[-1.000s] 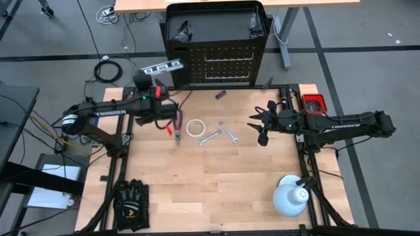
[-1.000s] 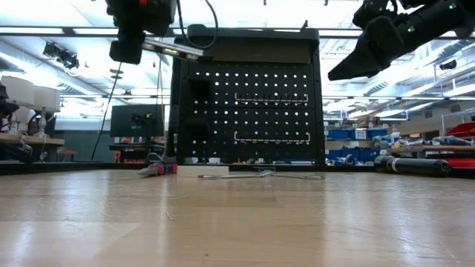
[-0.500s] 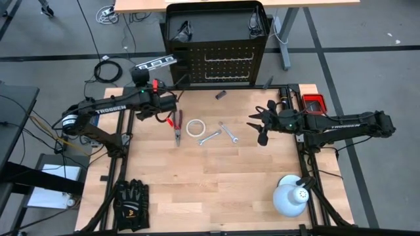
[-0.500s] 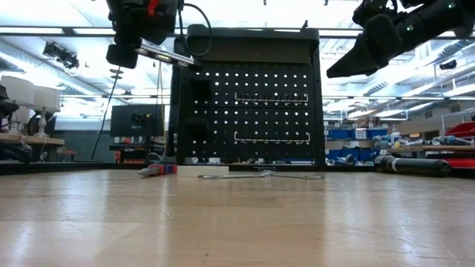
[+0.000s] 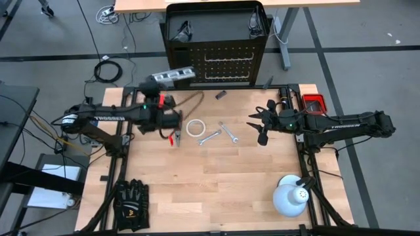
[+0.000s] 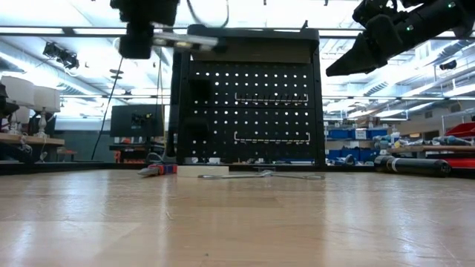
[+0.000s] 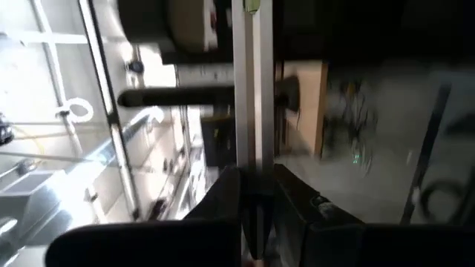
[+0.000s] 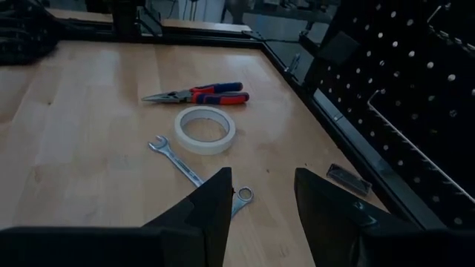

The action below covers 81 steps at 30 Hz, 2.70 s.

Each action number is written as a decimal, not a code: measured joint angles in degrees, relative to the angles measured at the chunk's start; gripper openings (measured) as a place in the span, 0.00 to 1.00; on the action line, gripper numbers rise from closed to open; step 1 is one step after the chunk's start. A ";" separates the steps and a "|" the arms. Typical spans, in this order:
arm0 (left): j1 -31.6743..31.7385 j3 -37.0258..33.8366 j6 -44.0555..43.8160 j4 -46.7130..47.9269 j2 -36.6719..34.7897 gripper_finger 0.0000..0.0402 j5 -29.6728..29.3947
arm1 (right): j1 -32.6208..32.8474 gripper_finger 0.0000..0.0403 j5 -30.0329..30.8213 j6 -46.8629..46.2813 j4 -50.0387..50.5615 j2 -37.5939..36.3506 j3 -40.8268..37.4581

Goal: Hang tools onto peg board
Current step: Put the spirit level on the black bin of the peg board

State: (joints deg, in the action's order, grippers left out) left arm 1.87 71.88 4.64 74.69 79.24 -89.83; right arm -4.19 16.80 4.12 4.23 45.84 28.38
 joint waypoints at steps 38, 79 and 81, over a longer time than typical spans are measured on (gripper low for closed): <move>13.13 0.02 52.84 -51.59 0.04 0.09 25.28 | 0.00 0.39 0.00 0.06 -0.31 0.00 0.00; 31.96 0.00 63.88 -50.24 0.04 0.11 40.36 | 0.00 0.39 -0.42 0.80 -0.29 0.00 0.00; 31.96 0.00 63.82 -50.29 0.04 0.11 40.40 | 0.00 0.39 -0.42 0.74 -0.31 0.00 0.00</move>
State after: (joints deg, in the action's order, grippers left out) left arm 33.82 71.88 68.46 24.39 79.29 -49.43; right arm -4.19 16.38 4.86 3.92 45.84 28.38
